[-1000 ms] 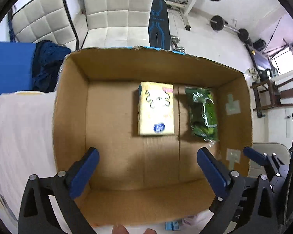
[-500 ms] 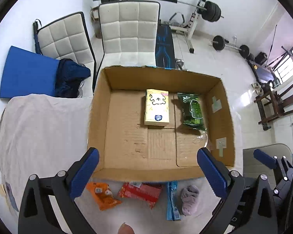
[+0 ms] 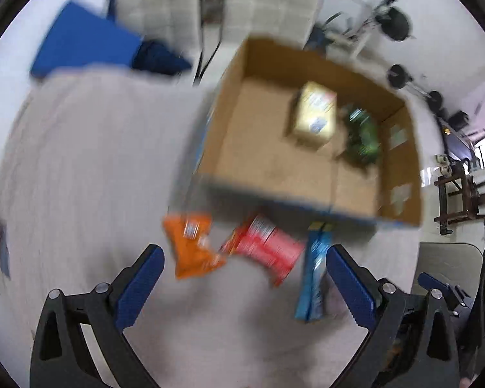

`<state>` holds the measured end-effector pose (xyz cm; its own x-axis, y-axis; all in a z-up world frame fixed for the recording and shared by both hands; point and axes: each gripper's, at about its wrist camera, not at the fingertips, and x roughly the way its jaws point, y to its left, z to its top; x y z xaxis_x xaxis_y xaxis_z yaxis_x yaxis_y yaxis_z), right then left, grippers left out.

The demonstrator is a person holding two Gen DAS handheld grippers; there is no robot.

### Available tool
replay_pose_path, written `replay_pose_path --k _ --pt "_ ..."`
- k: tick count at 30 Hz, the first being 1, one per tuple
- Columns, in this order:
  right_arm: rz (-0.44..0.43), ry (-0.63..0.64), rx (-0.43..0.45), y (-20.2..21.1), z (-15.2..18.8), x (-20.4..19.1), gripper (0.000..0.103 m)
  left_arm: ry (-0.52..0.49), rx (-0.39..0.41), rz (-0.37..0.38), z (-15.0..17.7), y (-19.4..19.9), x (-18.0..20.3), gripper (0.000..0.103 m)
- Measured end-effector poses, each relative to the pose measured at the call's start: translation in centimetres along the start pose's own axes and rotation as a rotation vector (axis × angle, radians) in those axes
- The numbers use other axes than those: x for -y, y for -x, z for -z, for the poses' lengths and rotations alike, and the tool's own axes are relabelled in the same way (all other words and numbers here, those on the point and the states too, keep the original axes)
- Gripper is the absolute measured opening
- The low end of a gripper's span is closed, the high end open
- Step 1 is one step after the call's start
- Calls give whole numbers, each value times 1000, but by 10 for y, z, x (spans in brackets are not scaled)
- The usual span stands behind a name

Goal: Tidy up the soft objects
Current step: 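Lower the left tool to the orange bag while the right tool grasps the lilac sock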

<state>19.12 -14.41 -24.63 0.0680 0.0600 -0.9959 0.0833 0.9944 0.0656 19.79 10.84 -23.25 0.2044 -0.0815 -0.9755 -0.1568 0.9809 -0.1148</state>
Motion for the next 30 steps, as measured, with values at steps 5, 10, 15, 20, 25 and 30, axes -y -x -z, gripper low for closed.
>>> replay_pose_path --k 5,10,15,20,25,30 --pt "9 -45 -83 -59 13 7 103 127 -121 -4 21 -55 -45 103" --pt "20 -95 -144 -96 16 18 97 219 -192 12 21 -101 -70 103" --pt "-2 -109 -189 -116 21 20 75 230 -238 -8 14 -140 -74 103" --pt "26 -117 -198 -125 26 20 45 132 -262 -39 17 -163 -58 66" --pt "21 -134 -198 -122 33 26 42 51 -246 -74 37 -164 -45 46" --pt "5 -138 -195 -113 44 25 40 9 -212 -106 70 -153 -29 39"
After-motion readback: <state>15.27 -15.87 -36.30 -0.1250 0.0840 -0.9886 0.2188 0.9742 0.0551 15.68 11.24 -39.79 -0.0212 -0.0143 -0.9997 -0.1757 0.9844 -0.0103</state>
